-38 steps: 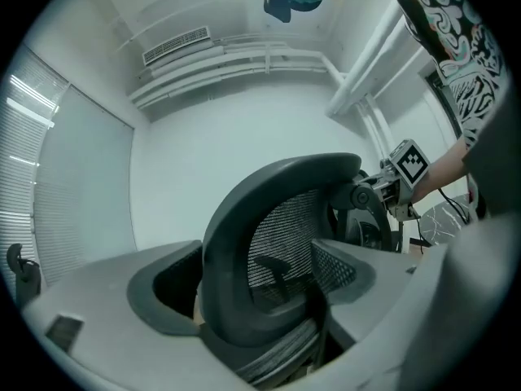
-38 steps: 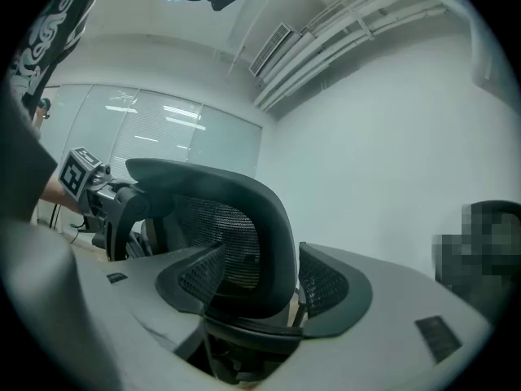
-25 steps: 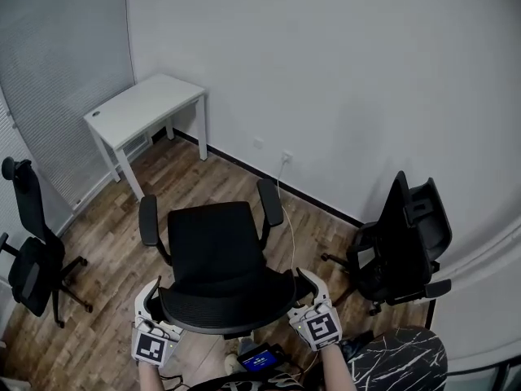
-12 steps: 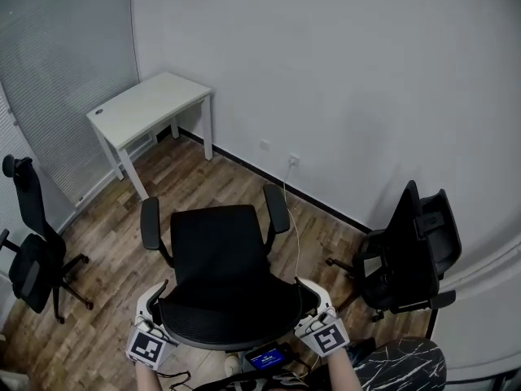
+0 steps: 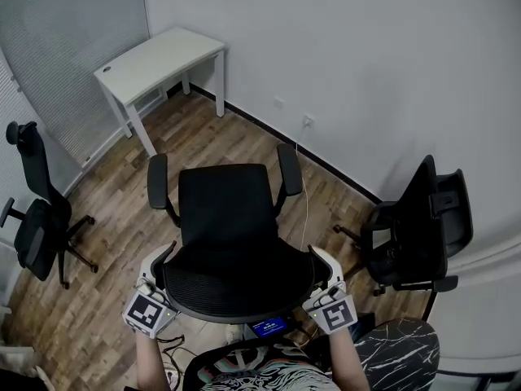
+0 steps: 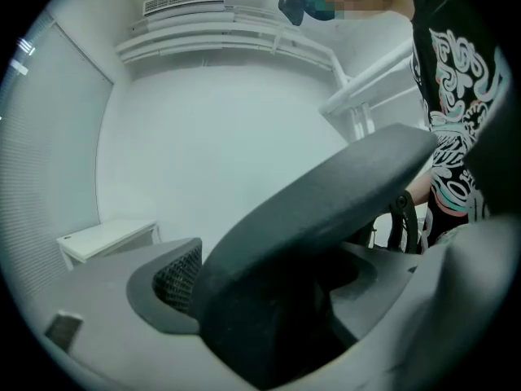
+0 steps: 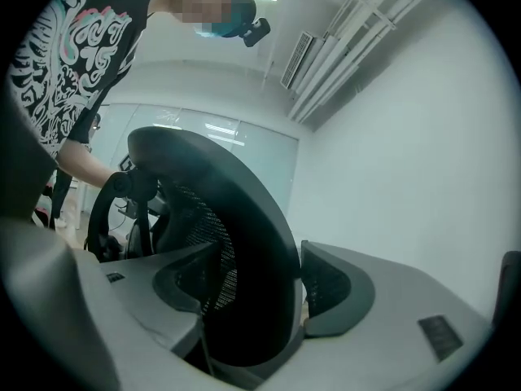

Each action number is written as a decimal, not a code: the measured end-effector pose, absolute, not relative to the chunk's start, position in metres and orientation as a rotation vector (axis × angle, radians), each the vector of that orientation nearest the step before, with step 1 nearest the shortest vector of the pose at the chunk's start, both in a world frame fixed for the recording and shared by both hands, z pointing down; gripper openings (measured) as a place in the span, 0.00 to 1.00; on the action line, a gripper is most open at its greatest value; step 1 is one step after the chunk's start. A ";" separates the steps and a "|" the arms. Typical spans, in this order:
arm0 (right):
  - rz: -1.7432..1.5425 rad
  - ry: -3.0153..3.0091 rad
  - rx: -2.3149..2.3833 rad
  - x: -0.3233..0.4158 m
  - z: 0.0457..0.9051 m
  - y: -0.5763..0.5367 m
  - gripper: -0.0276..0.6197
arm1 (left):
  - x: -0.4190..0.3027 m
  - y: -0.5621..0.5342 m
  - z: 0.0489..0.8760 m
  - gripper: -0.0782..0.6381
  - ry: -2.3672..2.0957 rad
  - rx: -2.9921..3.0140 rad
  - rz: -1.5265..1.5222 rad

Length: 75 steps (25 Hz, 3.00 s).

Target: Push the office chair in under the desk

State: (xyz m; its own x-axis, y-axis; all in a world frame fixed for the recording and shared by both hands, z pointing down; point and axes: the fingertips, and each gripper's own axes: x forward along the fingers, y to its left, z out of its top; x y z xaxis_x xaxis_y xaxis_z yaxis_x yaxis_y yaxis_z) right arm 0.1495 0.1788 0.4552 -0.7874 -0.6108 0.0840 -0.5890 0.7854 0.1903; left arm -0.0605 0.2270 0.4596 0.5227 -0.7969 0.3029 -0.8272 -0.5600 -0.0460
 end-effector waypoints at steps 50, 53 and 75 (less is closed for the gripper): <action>-0.258 -2.852 0.958 0.132 0.450 0.143 0.50 | -0.063 0.182 0.462 0.64 -1.127 2.748 0.480; -0.243 -2.858 0.946 0.130 0.452 0.140 0.50 | -0.065 0.179 0.462 0.64 -1.129 2.752 0.485; -0.172 -2.884 0.935 0.118 0.452 0.101 0.50 | -0.079 0.142 0.462 0.64 -1.131 2.763 0.482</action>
